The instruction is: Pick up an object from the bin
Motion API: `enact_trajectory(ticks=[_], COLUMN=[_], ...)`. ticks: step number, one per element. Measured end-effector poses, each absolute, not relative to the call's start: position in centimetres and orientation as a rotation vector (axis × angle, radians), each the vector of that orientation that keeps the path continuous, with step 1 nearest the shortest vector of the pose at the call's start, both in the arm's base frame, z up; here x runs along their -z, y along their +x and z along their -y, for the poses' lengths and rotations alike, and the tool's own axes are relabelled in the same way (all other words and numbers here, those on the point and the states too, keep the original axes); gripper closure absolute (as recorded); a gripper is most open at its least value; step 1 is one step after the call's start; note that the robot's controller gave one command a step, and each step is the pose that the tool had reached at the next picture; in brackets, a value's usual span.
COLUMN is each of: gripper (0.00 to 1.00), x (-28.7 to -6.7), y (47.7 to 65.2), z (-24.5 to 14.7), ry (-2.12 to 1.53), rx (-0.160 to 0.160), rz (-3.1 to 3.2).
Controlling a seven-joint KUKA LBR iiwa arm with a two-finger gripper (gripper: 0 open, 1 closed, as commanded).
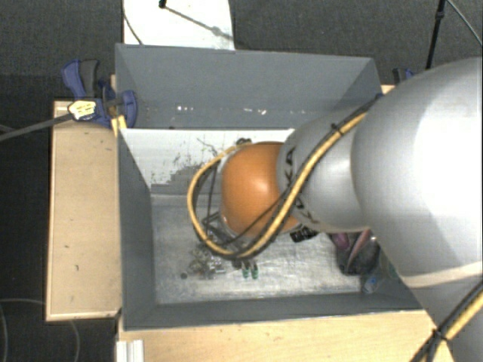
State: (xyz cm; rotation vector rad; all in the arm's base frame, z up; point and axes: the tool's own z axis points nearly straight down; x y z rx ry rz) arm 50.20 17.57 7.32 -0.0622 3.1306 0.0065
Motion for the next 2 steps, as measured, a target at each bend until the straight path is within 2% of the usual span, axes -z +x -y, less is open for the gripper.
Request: enact_trajectory(ticks=[1, 2], gripper=[1.00, 1.00], x=[-20.3, -12.6], y=[49.2, 52.4], z=[-22.6, -16.8], ry=[-0.134, -0.210], rx=[-0.008, 0.006], rz=[-3.129, -3.137])
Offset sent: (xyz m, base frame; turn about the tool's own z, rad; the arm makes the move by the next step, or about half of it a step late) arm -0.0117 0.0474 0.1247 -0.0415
